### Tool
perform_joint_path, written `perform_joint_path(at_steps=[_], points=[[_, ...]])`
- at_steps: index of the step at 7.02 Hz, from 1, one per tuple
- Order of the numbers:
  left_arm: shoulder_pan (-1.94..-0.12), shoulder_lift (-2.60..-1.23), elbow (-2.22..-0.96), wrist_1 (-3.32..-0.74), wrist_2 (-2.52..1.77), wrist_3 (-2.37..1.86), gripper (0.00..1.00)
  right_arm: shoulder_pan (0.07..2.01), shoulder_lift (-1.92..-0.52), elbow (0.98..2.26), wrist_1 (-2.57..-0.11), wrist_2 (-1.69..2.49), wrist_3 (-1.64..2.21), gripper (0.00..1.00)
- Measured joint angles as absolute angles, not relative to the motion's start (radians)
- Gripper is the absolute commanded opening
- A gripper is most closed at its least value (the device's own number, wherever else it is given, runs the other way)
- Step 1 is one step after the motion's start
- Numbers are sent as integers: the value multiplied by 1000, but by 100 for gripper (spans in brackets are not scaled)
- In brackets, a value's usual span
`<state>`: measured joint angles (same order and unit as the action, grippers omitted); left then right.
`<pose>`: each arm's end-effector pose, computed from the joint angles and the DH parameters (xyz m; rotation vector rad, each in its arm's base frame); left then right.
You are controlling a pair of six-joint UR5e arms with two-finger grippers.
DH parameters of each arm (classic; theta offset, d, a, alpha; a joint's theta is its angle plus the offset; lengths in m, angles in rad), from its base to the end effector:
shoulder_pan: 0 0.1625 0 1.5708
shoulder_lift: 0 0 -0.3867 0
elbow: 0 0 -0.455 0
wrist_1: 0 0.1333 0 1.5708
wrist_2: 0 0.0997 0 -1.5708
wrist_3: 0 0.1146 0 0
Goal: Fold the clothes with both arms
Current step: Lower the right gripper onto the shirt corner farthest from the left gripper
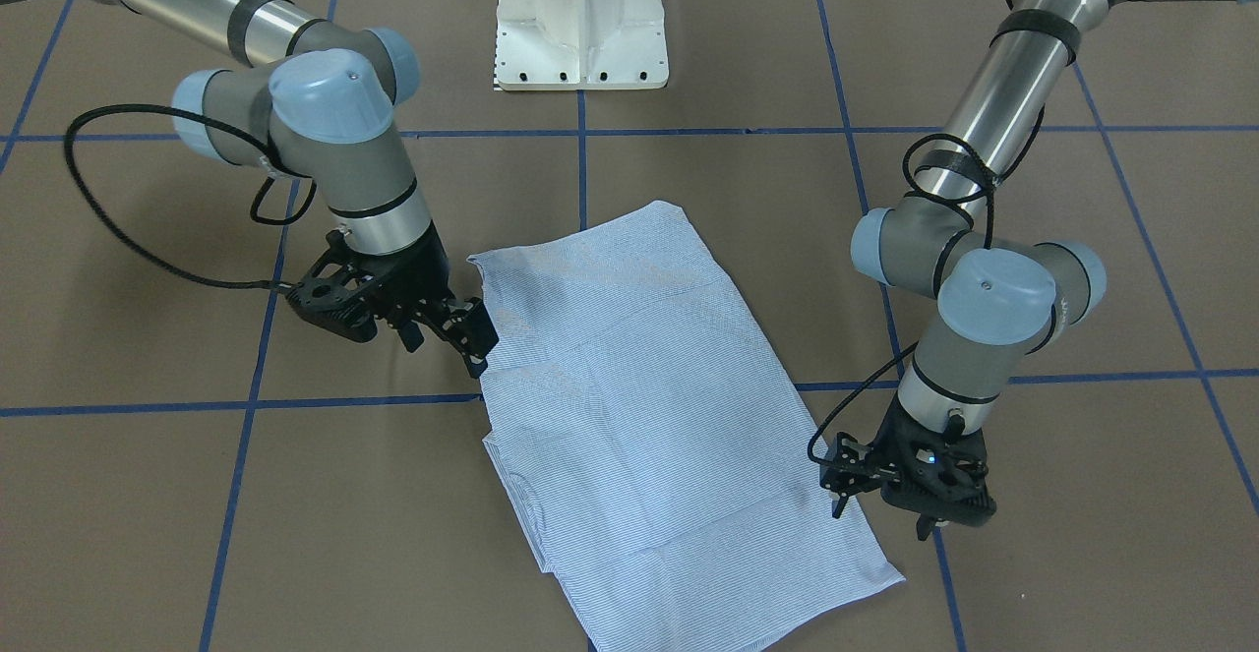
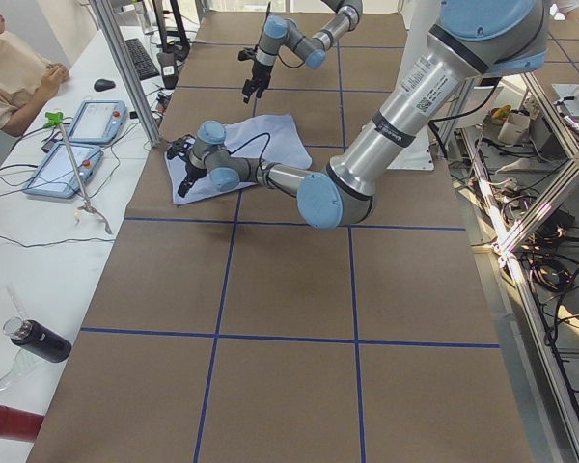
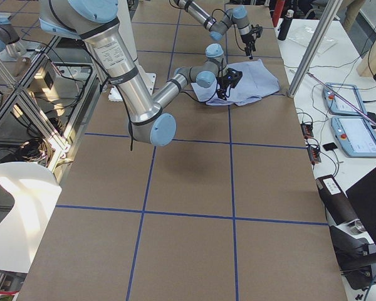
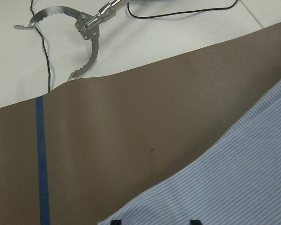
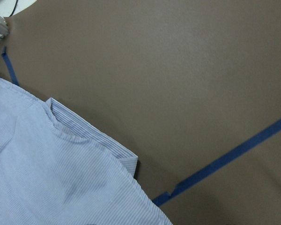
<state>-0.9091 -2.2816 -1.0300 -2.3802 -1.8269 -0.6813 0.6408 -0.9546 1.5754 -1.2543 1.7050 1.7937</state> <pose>0.4390 -0.7334 0.3576 0.6160 0.7899 0.1075 -0.5260 -0.5394 0.2003 0.0744 -0.9648 0.7345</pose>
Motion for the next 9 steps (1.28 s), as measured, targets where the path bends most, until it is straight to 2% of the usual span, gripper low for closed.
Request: perform_joint_path(at_steps=[6,8,9], points=[[-909,-2219,-1057,-2396,-1833,-690,100,480,-967,1585,-1396,1550,1959,86],[-908,-2202,-1069,-2399,-1832,-692,100,456,-967,1586,-1401,1522,1960,64],[-908,-2189,-1084,-2399,-1832,-692,100,450,-964,1585,-1402,1516,1963,64]])
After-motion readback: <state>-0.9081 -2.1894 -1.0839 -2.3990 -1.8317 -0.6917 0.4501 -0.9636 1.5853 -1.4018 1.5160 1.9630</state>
